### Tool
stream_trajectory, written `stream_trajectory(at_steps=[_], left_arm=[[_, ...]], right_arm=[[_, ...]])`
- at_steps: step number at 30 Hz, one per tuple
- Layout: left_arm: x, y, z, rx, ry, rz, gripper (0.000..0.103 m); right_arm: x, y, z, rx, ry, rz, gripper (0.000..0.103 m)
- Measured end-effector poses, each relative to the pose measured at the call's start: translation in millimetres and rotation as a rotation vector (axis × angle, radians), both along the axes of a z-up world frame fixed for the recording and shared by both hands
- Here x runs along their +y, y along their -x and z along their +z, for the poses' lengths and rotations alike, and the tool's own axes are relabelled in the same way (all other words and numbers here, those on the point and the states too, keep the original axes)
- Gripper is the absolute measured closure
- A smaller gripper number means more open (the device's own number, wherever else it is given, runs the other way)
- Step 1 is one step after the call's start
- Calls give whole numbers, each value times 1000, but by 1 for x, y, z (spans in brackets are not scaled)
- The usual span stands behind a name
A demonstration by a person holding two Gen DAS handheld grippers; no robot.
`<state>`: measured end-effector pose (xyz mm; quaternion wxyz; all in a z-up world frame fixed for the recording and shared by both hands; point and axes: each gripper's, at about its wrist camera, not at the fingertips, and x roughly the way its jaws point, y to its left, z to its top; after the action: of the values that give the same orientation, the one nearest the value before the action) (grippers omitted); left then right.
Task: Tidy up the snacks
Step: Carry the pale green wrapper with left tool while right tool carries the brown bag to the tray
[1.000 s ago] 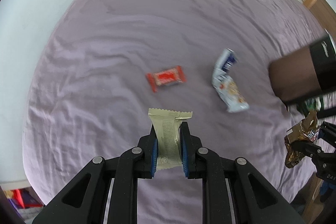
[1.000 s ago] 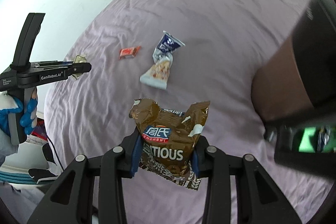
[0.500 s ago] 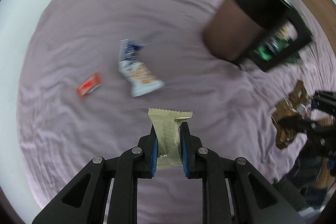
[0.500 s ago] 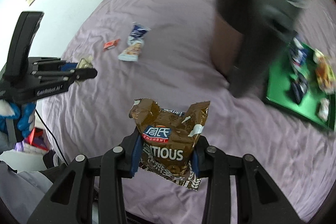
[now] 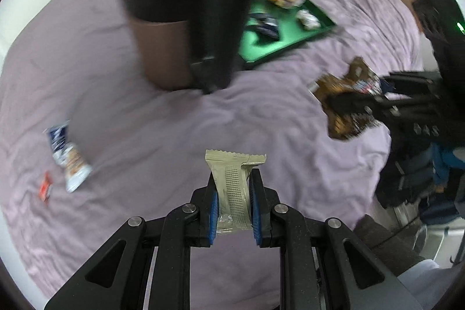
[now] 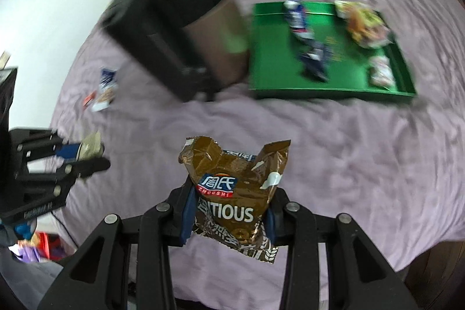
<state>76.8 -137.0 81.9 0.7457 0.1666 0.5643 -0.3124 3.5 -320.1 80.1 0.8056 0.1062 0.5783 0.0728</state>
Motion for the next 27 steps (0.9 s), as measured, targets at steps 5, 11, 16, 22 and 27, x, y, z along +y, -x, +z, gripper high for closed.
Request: stream_trajectory(at_steps=[5,11,16,22,27], left_arm=[[-49,7,-1,26,24,-87,87],[-110,-3,-1,16,47,-136,87],[-155,-36,-6,8,59,-109,87],[-184,-91,-18,-20,29,20,87],[-201,-135,-42,-28,-22,160,87]], right_arm=[[-43,1,-4,-4,7,-101,103],[-87,-10,-8,-23,23,-164,103],[-120,-37,-11,-51,37,-173,103],[-145,-96,-15,-98,50,-118,103],[-151,-143,-35,-89,53,-61,103]])
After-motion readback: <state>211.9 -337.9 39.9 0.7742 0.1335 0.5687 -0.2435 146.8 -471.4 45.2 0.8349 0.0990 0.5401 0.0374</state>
